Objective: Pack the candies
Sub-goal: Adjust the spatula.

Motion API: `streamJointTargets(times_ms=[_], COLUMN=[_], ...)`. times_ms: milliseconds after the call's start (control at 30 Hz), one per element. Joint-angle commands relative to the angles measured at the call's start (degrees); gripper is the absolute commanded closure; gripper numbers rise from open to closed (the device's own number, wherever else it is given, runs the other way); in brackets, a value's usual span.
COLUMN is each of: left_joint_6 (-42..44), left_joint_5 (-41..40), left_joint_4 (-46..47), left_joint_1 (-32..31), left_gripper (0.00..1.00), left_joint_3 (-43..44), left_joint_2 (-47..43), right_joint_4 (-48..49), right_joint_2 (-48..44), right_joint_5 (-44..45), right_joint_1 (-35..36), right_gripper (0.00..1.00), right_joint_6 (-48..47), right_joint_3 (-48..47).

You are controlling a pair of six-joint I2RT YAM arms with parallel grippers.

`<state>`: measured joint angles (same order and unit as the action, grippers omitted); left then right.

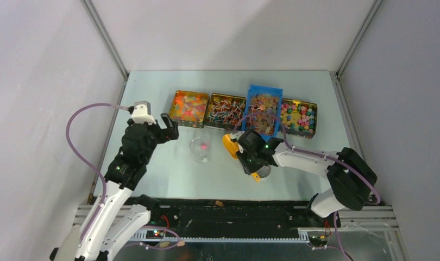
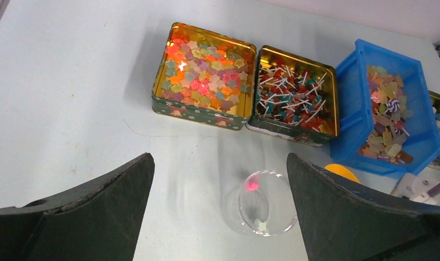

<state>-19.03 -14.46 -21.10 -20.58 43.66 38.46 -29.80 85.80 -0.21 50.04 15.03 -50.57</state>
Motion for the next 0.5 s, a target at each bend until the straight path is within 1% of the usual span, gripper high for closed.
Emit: streamJointTargets(times_ms=[0,200,467], left_joint_6=[1.6,1.3,3.0], left_joint_5=[-1.1,0.0,2.4], left_joint_4=[-0.1,-1.2,-4.4], left_joint_1=[0.5,0.5,0.5], left_gripper=[0.00,0.00,0.00], left_joint_3=[0.3,-0.4,-0.1], left_joint_2=[-1.0,-1.8,-2.3], right_joint_4=[1.7,-0.6,-7.0], right_joint_2=[1.7,3.2,3.5], right_joint_5=[-1.5,-2.3,-3.7], right_joint_1=[0.8,2.5,3.3], right_gripper=[1.00,1.00,1.00], right_joint_6=[1.0,1.4,0.5], right_joint_3=[-4.0,-6.5,-10.1])
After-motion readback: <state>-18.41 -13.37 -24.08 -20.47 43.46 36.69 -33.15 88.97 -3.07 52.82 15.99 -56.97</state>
